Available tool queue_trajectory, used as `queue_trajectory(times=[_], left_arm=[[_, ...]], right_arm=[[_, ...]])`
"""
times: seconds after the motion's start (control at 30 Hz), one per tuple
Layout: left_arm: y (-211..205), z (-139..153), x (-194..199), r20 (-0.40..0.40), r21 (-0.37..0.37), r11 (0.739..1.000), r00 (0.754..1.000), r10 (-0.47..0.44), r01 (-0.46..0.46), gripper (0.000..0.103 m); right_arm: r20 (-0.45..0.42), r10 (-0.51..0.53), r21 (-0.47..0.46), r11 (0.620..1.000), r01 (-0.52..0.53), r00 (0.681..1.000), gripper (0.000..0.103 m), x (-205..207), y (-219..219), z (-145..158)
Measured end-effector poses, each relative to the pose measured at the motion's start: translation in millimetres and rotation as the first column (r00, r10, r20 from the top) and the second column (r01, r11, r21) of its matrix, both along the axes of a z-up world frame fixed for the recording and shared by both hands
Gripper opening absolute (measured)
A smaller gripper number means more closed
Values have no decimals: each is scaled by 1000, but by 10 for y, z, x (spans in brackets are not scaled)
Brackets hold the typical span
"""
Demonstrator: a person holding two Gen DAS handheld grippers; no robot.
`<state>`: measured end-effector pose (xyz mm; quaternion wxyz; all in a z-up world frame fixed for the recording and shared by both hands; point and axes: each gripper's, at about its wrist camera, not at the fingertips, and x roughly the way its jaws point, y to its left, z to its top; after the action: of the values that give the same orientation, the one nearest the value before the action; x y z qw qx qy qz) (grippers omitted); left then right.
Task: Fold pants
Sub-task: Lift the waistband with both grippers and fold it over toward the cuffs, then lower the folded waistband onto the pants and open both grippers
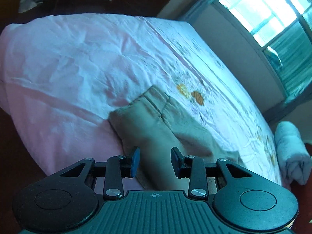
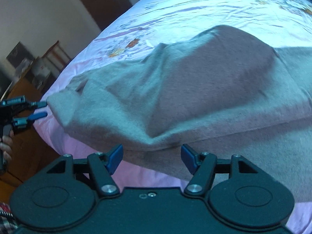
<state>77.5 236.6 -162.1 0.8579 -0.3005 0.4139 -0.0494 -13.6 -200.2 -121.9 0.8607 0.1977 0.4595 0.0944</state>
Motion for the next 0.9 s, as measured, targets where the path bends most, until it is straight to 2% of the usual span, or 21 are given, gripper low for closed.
queue_trajectory(times=[0.1, 0.17, 0.27, 0.37, 0.5, 0.57, 0.6, 0.63, 0.77, 0.9], left_arm=[[-50, -36, 21, -6, -68, 998, 1000, -7, 7, 35], [-134, -43, 54, -14, -47, 998, 999, -29, 28, 35], [-170, -100, 50, -43, -25, 1000, 999, -15, 14, 35], [-204, -149, 23, -56, -3, 1000, 998, -23, 23, 35], [-231, -223, 74, -81, -33, 999, 997, -15, 12, 35], [-221, -240, 77, -91, -45, 999, 996, -5, 0, 35], [-207, -228, 58, -91, -43, 999, 996, 5, -9, 35], [-191, -218, 25, -87, -34, 999, 996, 14, -17, 35], [-162, -193, -22, -87, 18, 999, 995, 39, -38, 35], [-170, -255, 26, -110, -28, 998, 993, 48, -51, 36]], right_arm=[[-54, -37, 103, 994, 43, 998, 59, 44, -76, -107], [-85, -67, 151, 985, 79, 994, 56, 66, -115, -159], [-96, -99, 116, 987, 109, 991, 44, 83, -134, -139], [-100, -137, 91, 985, 146, 985, 40, 66, -179, -125], [-131, -164, 169, 968, 185, 978, 27, 183, -203, -221], [-164, -177, 199, 958, 208, 971, 17, 227, -202, -283], [-171, -186, 207, 953, 220, 967, 8, 225, -209, -303], [-178, -195, 215, 949, 232, 964, 6, 226, -236, -314], [-183, -198, 205, 950, 235, 963, 5, 156, -265, -328], [-172, -193, 186, 957, 224, 966, 8, 237, -180, -316]])
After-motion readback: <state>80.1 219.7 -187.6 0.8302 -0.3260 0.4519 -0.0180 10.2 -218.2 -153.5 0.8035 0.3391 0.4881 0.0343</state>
